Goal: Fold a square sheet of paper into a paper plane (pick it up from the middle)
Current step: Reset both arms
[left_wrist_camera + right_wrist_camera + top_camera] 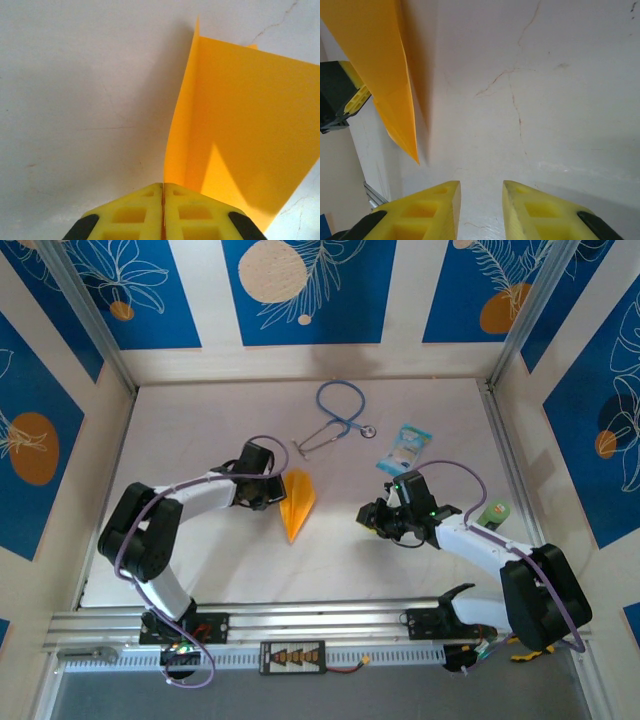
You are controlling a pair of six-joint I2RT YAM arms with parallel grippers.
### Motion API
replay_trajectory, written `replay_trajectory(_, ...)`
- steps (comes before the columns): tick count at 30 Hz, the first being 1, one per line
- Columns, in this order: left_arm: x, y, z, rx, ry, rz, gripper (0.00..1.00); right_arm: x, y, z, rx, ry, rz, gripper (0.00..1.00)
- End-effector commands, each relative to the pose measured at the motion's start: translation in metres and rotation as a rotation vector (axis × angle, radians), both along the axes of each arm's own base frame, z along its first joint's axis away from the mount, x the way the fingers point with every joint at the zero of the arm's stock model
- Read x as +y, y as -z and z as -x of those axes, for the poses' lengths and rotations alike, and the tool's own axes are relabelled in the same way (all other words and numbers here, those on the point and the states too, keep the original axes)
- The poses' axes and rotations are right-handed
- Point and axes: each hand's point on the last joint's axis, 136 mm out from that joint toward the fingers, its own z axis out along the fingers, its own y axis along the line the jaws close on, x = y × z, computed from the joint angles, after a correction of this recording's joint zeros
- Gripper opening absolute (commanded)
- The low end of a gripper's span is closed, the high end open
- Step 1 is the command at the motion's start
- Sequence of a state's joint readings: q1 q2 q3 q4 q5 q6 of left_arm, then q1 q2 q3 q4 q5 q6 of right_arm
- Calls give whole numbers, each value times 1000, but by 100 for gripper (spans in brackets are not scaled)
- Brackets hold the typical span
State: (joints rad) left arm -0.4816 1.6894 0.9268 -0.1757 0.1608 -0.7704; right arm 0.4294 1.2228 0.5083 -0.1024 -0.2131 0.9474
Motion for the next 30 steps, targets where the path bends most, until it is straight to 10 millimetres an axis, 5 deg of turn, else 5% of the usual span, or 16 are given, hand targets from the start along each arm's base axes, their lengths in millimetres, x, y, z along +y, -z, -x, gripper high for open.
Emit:
replay_trajectory(1, 9, 1, 1, 6, -53, -10, 8, 0, -6, 0, -8, -12, -4, 29)
replay_trajectory(19, 19, 1, 9, 15, -131, -15, 16, -4, -8, -4, -18, 0, -2, 29)
replay_trajectory(25, 25, -5, 13, 5, -137, -37, 34, -9, -14, -6, -39, 1, 6, 29)
replay_trajectory(30, 54, -30, 13, -79, -161, -174, 49, -24, -36, -19, -130, -6, 86, 30)
